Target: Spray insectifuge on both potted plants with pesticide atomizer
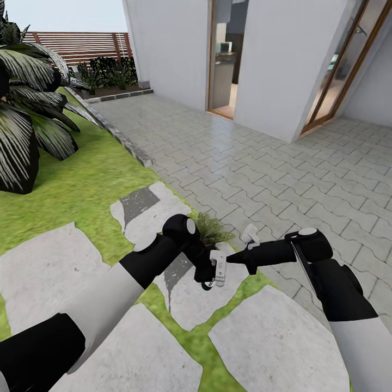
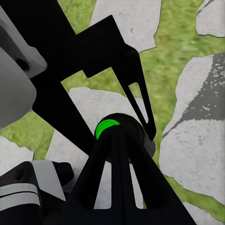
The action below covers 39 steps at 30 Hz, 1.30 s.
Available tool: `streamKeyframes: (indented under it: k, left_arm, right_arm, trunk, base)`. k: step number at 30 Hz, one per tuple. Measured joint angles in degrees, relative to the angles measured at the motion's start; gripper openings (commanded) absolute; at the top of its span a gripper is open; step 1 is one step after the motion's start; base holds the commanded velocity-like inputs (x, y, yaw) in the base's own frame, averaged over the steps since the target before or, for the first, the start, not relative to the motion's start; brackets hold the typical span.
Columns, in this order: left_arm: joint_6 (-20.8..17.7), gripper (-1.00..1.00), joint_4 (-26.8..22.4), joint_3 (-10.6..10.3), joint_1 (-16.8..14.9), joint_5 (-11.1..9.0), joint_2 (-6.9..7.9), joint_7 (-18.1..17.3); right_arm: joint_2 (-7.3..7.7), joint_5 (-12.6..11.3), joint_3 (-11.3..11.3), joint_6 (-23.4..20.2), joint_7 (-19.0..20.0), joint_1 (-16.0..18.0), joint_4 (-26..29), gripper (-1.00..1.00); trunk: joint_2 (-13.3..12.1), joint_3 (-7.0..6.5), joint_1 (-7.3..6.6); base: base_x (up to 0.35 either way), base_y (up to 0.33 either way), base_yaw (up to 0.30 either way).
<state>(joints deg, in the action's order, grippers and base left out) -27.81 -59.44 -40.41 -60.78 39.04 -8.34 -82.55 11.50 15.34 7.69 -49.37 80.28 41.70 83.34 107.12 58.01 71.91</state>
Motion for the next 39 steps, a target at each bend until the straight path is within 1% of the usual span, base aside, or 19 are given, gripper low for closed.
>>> streamKeyframes:
  k: [20,25,39]
  left_arm:
    - [-0.15,-1.0,-0.88,0.0,0.0,-0.06,0.0,0.02]
    - [-0.15,-1.0,-1.91,0.0,0.0,-0.06,0.0,0.02]
    - [-0.15,-1.0,-1.96,0.0,0.0,-0.12,0.03,0.09]
  right_arm:
    - [0.0,-0.03,-0.02,0.0,0.0,0.0,0.0,-1.0]
    - [0.0,-0.01,0.03,0.0,0.0,0.0,0.0,-1.0]
    - [0.0,-0.01,0.02,0.0,0.0,0.0,0.0,-1.0]
  trunk:
    - [0.0,0.0,0.0]
    - [0.0,0.0,0.0]
    - [0.0,0.0,0.0]
  base:
    - [0.0,0.0,0.0]
    - [0.0,0.0,0.0]
    - [0.0,0.0,0.0]
